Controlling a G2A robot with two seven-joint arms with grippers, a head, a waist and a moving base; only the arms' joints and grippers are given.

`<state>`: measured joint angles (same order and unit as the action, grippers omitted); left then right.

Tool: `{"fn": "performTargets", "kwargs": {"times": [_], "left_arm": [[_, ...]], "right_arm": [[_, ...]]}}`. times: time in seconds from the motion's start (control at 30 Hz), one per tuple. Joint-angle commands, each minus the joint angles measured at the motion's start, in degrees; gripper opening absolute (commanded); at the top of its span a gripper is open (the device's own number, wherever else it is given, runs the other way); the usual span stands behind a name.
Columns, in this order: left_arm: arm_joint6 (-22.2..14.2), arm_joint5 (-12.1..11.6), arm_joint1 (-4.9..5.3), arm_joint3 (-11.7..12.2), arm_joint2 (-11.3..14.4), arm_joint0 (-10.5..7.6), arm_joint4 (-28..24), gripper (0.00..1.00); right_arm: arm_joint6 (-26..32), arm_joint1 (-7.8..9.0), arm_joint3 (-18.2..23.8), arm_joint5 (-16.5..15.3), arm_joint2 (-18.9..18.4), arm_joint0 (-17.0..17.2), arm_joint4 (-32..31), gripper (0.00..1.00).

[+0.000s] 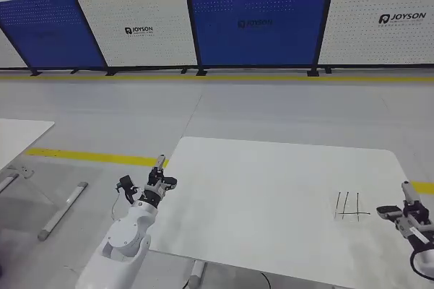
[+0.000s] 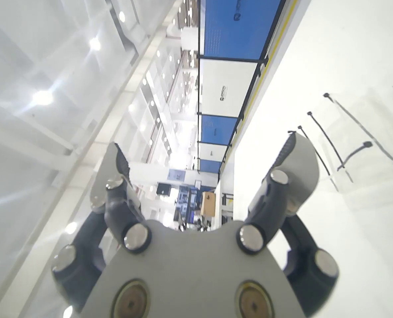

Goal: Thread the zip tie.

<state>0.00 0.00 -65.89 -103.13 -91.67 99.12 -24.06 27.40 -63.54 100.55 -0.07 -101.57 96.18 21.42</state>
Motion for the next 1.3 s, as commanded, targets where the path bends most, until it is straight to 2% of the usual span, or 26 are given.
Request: {"fn": "performTargets", "kwargs": {"times": [0.0,0.07,0.47,0.5,0.53,0.6,0.73,0.8,0.9,1.03,1.1,1.17,1.27], "left_arm": [[0.0,0.0,0.0,0.0,0.0,0.0,0.0,1.0],[0.0,0.0,0.0,0.0,0.0,0.0,0.0,1.0],[0.0,0.0,0.0,0.0,0.0,0.0,0.0,1.0],[0.0,0.0,0.0,0.0,0.0,0.0,0.0,1.0],[0.0,0.0,0.0,0.0,0.0,0.0,0.0,1.0],[0.0,0.0,0.0,0.0,0.0,0.0,0.0,1.0],[0.0,0.0,0.0,0.0,0.0,0.0,0.0,1.0],[0.0,0.0,0.0,0.0,0.0,0.0,0.0,1.0],[0.0,0.0,0.0,0.0,0.0,0.0,0.0,1.0],[0.0,0.0,0.0,0.0,0.0,0.0,0.0,1.0],[0.0,0.0,0.0,0.0,0.0,0.0,0.0,1.0],[0.0,0.0,0.0,0.0,0.0,0.0,0.0,1.0],[0.0,0.0,0.0,0.0,0.0,0.0,0.0,1.0]], "right_arm": [[8.4,0.68,0.1,-1.3,-2.3,-0.6,-2.2,1.0],[15.8,1.44,-0.5,-3.0,-4.0,-1.4,-5.1,1.0],[15.8,1.44,-0.5,-3.0,-4.0,-1.4,-5.1,1.0],[18.7,1.51,-0.7,-2.1,-3.2,-1.5,-4.3,1.0],[24.1,1.82,-1.6,-0.5,-3.1,-2.7,-2.7,1.0],[33.5,3.0,-5.6,1.0,-6.1,-7.8,-2.7,1.0],[47.1,4.9,-9.0,2.4,-8.3,-13.9,-5.8,1.0],[52.2,5.82,-10.5,3.6,-7.9,-16.8,-8.3,1.0],[52.2,7.55,-12.2,5.2,-2.8,-20.1,-12.3,1.0],[52.2,9.11,-18.5,6.3,2.9,-25.1,-14.7,1.0],[51.9,9.4,-22.8,6.6,4.9,-28.1,-16.7,1.0],[52.2,9.29,-26.5,6.3,6.7,-30.1,-15.9,1.0],[52.2,9.3,-27.4,6.1,7.1,-30.5,-15.8,1.0]]}}
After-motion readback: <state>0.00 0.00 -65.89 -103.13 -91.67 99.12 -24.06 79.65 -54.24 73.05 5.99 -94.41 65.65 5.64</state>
